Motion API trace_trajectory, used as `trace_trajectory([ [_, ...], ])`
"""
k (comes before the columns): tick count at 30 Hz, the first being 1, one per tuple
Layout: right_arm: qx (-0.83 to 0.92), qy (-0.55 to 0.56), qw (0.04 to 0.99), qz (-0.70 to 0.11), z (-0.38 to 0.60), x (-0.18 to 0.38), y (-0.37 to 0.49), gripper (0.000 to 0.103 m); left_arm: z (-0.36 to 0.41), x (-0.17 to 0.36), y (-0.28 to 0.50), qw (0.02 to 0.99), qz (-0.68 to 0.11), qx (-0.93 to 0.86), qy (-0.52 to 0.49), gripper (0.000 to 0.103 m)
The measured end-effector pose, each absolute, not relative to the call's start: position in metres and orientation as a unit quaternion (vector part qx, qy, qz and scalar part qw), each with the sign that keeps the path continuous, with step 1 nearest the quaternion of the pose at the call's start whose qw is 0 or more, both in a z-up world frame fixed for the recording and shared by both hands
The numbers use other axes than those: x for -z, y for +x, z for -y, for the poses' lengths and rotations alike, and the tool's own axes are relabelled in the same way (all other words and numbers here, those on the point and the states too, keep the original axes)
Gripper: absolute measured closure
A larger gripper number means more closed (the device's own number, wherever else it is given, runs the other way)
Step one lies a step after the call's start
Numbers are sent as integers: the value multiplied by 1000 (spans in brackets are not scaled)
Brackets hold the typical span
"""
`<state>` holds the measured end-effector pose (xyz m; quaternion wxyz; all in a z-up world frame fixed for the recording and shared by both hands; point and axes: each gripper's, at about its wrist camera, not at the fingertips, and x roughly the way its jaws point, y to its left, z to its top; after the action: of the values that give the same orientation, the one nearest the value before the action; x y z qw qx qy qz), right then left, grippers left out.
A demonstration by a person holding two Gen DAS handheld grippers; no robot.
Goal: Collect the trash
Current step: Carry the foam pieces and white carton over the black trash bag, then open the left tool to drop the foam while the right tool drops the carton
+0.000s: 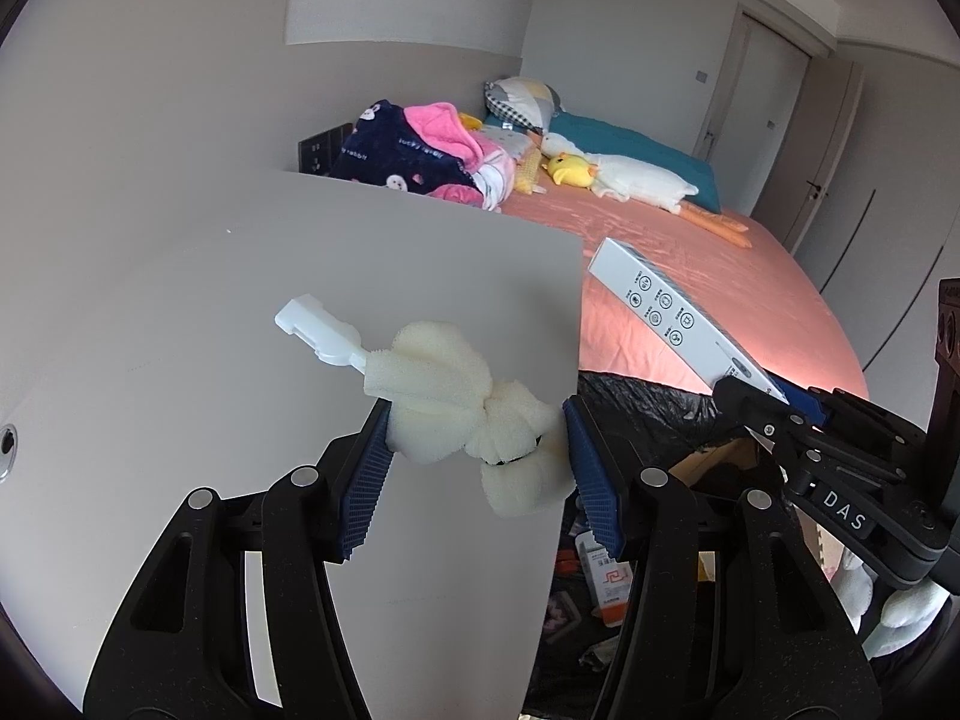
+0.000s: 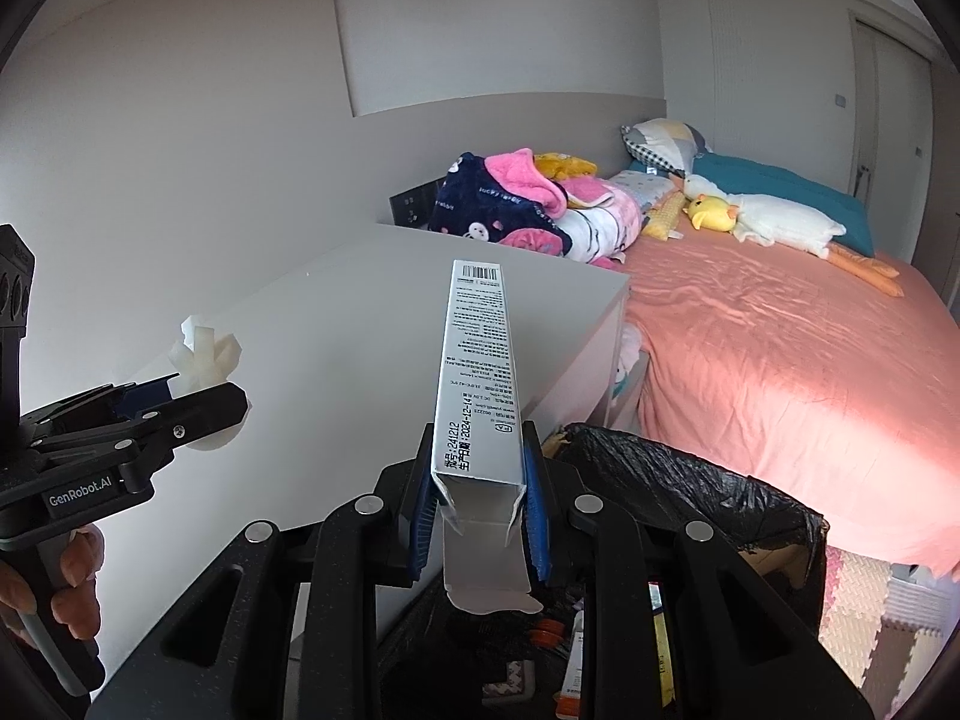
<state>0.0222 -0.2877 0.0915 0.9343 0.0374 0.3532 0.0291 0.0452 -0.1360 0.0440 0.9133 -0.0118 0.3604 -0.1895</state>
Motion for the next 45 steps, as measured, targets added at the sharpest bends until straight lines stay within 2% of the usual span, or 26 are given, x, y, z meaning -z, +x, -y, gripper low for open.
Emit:
trace_trajectory([
  [34,105,88,934,-329,392,-99,-26,76,234,-26,38,857,-386,336,54,47],
  [37,125,85,934,-323,396,-102,-29,75,243,-19,35,828,-406,381,70,39],
  [38,132,86,934,-320,398,-103,-29,68,246,-17,34,822,-411,386,79,22],
  [39,142,87,934,-316,400,-104,-30,43,250,-15,33,824,-409,381,85,5],
  [40,152,89,934,-310,403,-105,-31,28,251,-14,32,830,-403,376,89,6],
  [41,164,91,936,-299,406,-105,-33,17,252,-14,32,829,-403,376,92,6],
  [45,177,103,933,-295,415,-103,-34,17,248,-13,37,829,-411,370,84,6],
])
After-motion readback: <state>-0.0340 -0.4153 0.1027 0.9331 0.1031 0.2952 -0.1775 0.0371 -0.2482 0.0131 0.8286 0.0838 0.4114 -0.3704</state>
